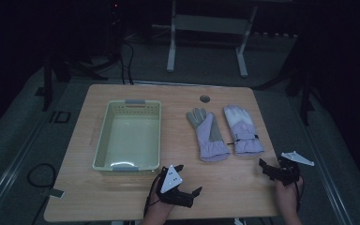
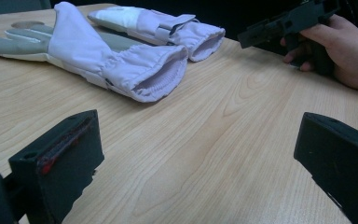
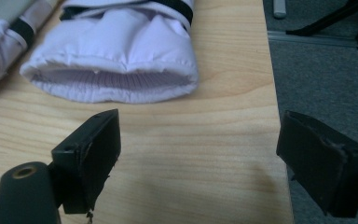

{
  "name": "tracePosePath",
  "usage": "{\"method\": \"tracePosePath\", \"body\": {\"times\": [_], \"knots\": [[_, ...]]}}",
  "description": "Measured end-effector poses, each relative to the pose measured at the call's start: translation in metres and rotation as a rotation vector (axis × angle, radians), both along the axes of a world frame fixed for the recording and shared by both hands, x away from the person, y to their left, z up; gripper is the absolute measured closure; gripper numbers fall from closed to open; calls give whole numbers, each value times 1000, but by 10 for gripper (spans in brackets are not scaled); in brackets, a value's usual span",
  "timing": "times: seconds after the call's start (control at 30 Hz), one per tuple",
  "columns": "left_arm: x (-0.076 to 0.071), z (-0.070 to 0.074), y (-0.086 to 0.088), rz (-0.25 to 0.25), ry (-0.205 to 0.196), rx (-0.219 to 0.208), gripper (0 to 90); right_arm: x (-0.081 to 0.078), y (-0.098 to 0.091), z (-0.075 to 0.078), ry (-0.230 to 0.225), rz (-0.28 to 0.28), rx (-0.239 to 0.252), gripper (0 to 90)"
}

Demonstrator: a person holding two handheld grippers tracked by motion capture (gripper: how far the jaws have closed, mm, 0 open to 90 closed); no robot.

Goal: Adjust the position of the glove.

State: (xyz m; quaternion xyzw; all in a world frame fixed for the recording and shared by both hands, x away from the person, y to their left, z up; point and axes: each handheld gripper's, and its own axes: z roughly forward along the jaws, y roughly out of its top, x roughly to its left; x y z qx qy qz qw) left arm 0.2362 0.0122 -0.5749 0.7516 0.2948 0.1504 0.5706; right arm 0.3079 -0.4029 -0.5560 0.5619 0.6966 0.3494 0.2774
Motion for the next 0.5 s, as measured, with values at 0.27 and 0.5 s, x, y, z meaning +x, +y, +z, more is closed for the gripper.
{"method": "tracePosePath", "body": {"times": [0.27, 0.5], "knots": [[0, 0, 0, 1, 0, -2, 13, -6, -1, 1, -27, 8, 11, 134], [0, 0, -1, 0, -6, 2, 14, -7, 0, 2, -40, 37, 16, 131]]}}
